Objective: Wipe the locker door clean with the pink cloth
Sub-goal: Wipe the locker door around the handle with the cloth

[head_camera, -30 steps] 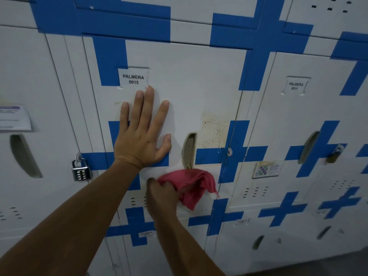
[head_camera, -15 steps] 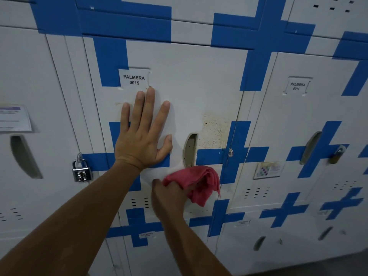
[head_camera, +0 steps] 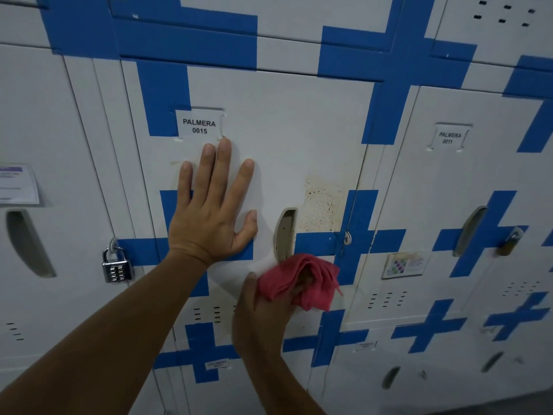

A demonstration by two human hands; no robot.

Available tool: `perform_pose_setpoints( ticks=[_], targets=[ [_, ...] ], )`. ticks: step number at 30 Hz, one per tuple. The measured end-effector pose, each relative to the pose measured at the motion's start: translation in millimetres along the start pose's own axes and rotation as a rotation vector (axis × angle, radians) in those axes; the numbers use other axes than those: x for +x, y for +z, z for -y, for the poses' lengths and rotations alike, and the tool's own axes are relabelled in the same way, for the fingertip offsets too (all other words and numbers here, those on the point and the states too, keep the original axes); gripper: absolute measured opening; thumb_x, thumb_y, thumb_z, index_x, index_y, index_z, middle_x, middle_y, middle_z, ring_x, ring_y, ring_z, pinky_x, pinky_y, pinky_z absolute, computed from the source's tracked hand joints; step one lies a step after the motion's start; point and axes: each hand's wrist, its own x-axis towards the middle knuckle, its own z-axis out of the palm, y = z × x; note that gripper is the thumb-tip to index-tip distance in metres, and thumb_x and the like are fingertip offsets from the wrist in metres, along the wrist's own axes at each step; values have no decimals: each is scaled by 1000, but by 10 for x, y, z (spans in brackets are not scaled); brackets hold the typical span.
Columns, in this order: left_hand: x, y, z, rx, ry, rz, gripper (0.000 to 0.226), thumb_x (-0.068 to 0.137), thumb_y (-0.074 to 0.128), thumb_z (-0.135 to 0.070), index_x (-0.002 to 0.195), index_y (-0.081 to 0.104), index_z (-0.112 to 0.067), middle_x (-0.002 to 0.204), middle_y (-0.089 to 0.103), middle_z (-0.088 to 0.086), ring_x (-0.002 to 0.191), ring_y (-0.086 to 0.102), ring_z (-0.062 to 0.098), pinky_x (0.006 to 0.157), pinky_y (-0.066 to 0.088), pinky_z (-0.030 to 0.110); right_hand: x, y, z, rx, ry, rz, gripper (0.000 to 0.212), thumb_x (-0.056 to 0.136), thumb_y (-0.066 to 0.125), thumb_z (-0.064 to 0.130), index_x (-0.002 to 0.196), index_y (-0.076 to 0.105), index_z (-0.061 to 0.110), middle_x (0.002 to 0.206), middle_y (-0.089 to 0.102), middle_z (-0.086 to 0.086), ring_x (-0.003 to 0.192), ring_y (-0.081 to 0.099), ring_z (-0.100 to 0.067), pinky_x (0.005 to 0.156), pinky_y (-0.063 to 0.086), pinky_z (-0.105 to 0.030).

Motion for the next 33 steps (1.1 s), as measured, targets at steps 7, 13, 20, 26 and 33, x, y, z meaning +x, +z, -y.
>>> perform_pose_setpoints(
  ticks=[7, 13, 20, 26, 33],
  targets=[
    [-11, 22, -18, 3, 6, -42, 78, 92, 42, -49, 157, 24, -11, 161, 19, 24, 153, 0, 31, 123, 3, 52, 286, -514, -201, -435, -483, 100, 77, 87, 43, 70, 145, 8, 35, 142, 35, 0, 129, 40, -18, 106, 43, -42],
    [-3, 19, -21, 5, 3, -34, 79, 92, 43, -50, 158, 21, -12, 161, 20, 24, 153, 0, 32, 122, 4, 52, 531, -613, 73, -654, -772, 25, 81, 90, 49, 61, 151, 15, 21, 151, 31, -7, 139, 25, -23, 115, 25, -45],
    [-3, 13, -19, -3, -3, -15, 80, 92, 43, -51, 158, 18, -12, 162, 16, 23, 153, -2, 32, 123, 1, 51, 755, -686, 499, -800, -910, -18, 86, 94, 41, 62, 155, 3, 15, 160, 19, -12, 149, 3, -24, 118, 0, -47],
    [-11, 15, -20, -18, 1, -5, 81, 92, 43, -52, 159, 16, -14, 162, 14, 23, 153, 0, 33, 123, 2, 52, 955, -705, 892, -856, -1051, -44, 86, 95, 43, 58, 155, -3, 17, 159, -7, -7, 150, -11, -25, 119, 1, -55],
    [-5, 4, -21, -19, 1, -6, 80, 93, 42, -51, 159, 18, -13, 163, 11, 19, 153, -2, 31, 123, 2, 51, 855, -729, 774, -842, -952, -72, 83, 94, 43, 57, 156, 10, 14, 162, 9, -9, 150, -1, -28, 121, -1, -50]
  ],
)
